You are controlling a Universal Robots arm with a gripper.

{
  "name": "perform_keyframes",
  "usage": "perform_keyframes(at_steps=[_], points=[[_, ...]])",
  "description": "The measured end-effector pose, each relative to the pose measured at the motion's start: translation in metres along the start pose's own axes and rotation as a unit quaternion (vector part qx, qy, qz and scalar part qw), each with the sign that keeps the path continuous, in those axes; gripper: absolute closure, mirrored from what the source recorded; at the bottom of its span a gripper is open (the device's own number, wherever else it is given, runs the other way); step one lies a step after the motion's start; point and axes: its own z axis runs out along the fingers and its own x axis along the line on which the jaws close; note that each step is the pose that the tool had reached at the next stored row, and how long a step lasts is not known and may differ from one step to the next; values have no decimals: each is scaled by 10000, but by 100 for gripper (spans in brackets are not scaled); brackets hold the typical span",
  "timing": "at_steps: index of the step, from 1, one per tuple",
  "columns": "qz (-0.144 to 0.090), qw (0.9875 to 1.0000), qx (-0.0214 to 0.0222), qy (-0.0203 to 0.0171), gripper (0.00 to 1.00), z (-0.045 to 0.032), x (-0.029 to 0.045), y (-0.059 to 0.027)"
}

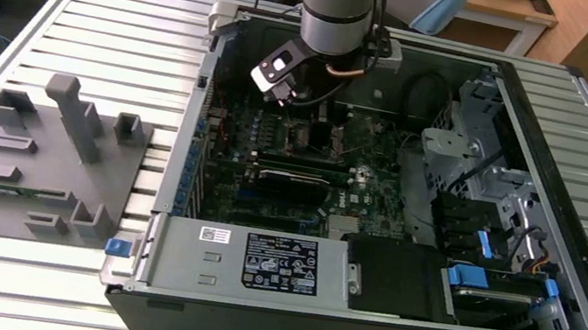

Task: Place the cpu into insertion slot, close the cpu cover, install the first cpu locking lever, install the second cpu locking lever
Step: 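Place the cpu into insertion slot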

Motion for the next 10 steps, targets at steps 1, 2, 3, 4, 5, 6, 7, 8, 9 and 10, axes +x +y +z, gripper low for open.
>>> perform_keyframes(at_steps=[1,2,3,4,5,6,7,8,9,10], points=[[0,10000,0,0,29,0,0,0],[0,10000,0,1,36,0,0,0],[0,10000,0,0,36,0,0,0],[0,10000,0,1,42,0,0,0],[0,10000,0,0,48,-1,0,0],[0,10000,0,0,54,-1,0,0],[0,10000,0,0,54,-1,0,0],[0,10000,0,1,59,-1,0,0],[0,10000,0,0,65,-2,0,0],[0,10000,0,1,65,-2,0,0]])
